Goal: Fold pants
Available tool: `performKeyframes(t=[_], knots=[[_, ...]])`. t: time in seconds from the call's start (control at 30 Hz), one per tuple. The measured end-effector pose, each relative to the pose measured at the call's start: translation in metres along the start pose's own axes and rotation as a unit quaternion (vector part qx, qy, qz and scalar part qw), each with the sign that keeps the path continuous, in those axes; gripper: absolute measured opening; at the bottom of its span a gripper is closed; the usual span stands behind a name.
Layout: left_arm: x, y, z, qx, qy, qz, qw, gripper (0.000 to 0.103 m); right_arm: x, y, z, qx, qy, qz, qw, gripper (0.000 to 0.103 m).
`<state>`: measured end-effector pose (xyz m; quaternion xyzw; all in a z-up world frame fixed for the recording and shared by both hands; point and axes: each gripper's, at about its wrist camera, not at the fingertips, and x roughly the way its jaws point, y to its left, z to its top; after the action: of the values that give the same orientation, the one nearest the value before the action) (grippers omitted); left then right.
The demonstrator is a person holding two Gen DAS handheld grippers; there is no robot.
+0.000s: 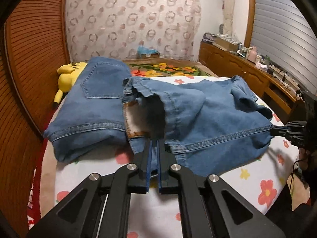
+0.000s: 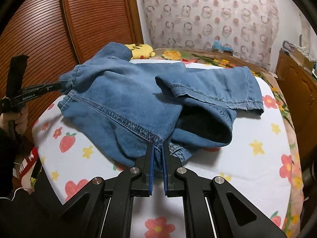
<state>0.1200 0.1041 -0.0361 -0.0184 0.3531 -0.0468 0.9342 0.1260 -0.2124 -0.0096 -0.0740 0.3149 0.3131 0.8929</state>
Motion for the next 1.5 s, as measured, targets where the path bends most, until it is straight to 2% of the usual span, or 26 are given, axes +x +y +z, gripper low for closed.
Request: performKeyframes(t=[0.03, 0.07, 0.1, 0.13, 0.23, 0.27, 0.3, 0.37, 0.47, 0.57, 0.63, 1.0, 1.03, 1.13, 1.27, 1.33, 1.4, 1.43, 1.5], knots=[[0.001, 0.001, 0.002, -0.001, 0.000, 0.007, 1.0000, 0.015, -0.003, -0.001, 0.002, 0.003, -0.004, 0.002, 1.000, 0.007], [0.002, 0.001, 0.004, -0.001, -0.001, 0.011, 0.9999, 0.024, -0.006, -0.002, 0.003, 0.006, -0.008, 0.004, 1.000, 0.009], [0.002, -0.001, 0.005, 0.000, -0.004, 0.014, 0.9999, 0.037, -0.009, -0.004, 0.003, 0.008, -0.013, 0.005, 1.000, 0.010], [0.002, -0.001, 0.007, 0.001, -0.008, 0.015, 0.9998, 0.045, -0.013, -0.006, 0.003, 0.009, -0.019, 0.006, 1.000, 0.010], [0.004, -0.002, 0.013, 0.008, -0.014, 0.018, 0.9997, 0.059, -0.020, -0.008, 0.006, 0.007, -0.030, -0.002, 1.000, 0.012], [0.006, -0.003, 0.016, 0.010, -0.018, 0.024, 0.9995, 0.070, -0.021, -0.010, 0.007, 0.004, -0.033, -0.008, 0.999, 0.013], [0.007, -0.003, 0.018, 0.011, -0.020, 0.025, 0.9994, 0.075, -0.021, -0.010, 0.009, 0.002, -0.035, -0.011, 0.999, 0.015], [0.012, -0.003, 0.023, 0.011, -0.019, 0.021, 0.9996, 0.075, -0.020, -0.011, 0.011, 0.001, -0.036, -0.015, 0.999, 0.017], [0.017, -0.004, 0.030, 0.012, -0.022, 0.023, 0.9994, 0.075, -0.015, -0.014, 0.015, 0.000, -0.035, -0.026, 0.999, 0.027], [0.023, 0.000, 0.036, 0.011, -0.020, 0.021, 0.9995, 0.075, -0.009, -0.017, 0.019, 0.000, -0.034, -0.027, 0.999, 0.028], [0.026, 0.001, 0.040, 0.012, -0.019, 0.023, 0.9995, 0.075, -0.004, -0.020, 0.023, -0.002, -0.033, -0.034, 0.999, 0.037], [0.054, 0.011, 0.068, 0.014, -0.014, 0.023, 0.9995, 0.075, 0.024, -0.040, 0.049, -0.007, -0.017, -0.051, 0.999, 0.042], [0.056, 0.011, 0.071, 0.012, -0.014, 0.020, 0.9996, 0.075, 0.026, -0.041, 0.050, -0.007, -0.016, -0.051, 0.999, 0.042], [0.068, 0.012, 0.077, 0.009, -0.005, 0.005, 0.9999, 0.065, 0.033, -0.047, 0.055, -0.002, -0.011, -0.050, 0.999, 0.043], [0.090, 0.012, 0.080, 0.013, 0.025, 0.007, 0.9996, 0.052, 0.039, -0.056, 0.061, 0.005, -0.005, -0.048, 0.999, 0.043], [0.096, 0.011, 0.081, 0.019, 0.034, 0.010, 0.9992, 0.036, 0.040, -0.062, 0.064, 0.008, -0.004, -0.045, 0.999, 0.043], [0.097, 0.013, 0.084, 0.027, 0.036, 0.016, 0.9989, 0.013, 0.043, -0.066, 0.065, 0.011, 0.000, -0.044, 0.999, 0.043], [0.096, 0.014, 0.087, 0.031, 0.033, 0.017, 0.9988, 0.007, 0.044, -0.068, 0.066, 0.012, 0.001, -0.043, 0.999, 0.043], [0.089, 0.018, 0.094, 0.040, 0.017, 0.037, 0.9984, 0.005, 0.046, -0.073, 0.067, 0.017, 0.002, -0.042, 0.999, 0.043]])
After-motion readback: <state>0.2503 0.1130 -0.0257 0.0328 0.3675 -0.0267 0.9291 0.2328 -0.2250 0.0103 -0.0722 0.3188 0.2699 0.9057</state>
